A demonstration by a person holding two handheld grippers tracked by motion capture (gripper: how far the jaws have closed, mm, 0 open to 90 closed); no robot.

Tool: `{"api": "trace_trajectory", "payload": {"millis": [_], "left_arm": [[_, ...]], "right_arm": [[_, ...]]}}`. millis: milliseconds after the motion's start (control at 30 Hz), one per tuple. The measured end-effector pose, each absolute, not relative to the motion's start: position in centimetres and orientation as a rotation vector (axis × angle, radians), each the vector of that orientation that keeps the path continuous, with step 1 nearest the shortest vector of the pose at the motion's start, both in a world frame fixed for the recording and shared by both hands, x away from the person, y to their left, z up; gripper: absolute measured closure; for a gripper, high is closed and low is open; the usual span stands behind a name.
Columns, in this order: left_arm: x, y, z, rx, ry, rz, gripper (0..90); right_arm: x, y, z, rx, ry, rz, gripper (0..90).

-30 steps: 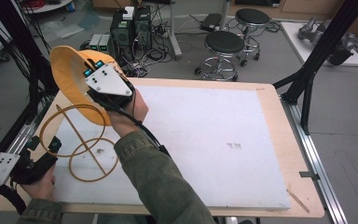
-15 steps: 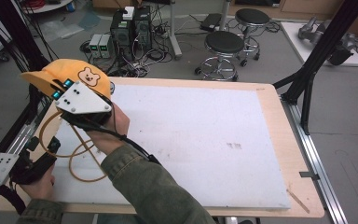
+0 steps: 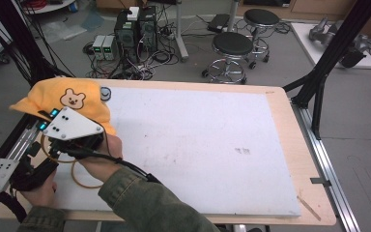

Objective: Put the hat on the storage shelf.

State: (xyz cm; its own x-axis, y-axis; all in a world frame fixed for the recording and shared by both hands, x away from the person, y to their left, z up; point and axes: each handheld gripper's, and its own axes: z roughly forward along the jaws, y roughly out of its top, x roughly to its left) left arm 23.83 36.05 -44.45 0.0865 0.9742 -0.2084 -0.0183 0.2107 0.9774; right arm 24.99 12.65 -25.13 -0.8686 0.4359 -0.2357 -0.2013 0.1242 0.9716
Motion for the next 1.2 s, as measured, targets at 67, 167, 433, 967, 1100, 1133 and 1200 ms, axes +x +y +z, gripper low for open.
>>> {"api": "trace_trajectory", "payload": {"millis": [67,167,433,967,1100,1133,1200], "left_arm": [[23.8,36.1,-44.5,1.073,1.222,1.007,28.2],[23.8,36.2,-44.5,1.061,1.226,1.007,28.2],[23.7,36.4,-44.5,1.047,1.236,1.005,28.2],[23.8,36.4,-44.5,1.051,1.237,1.003,28.2],[23.7,36.4,-44.5,1.048,1.237,1.003,28.2],[23.8,36.4,-44.5,1.051,1.236,1.005,28.2],[23.8,36.4,-44.5,1.052,1.235,1.004,28.2]], "right_arm": [[24.6,13.0,-25.6,0.209,1.964,1.782,85.4],[24.1,13.4,-26.2,0.201,1.996,1.782,85.4],[23.0,13.5,-28.4,0.189,2.063,1.783,85.4],[22.1,14.1,-32.5,0.198,2.171,1.781,84.2],[22.0,14.3,-33.3,0.202,2.182,1.773,83.5],[22.0,14.3,-33.3,0.200,2.180,1.773,83.3],[22.0,14.3,-33.3,0.199,2.179,1.772,83.1]]}}
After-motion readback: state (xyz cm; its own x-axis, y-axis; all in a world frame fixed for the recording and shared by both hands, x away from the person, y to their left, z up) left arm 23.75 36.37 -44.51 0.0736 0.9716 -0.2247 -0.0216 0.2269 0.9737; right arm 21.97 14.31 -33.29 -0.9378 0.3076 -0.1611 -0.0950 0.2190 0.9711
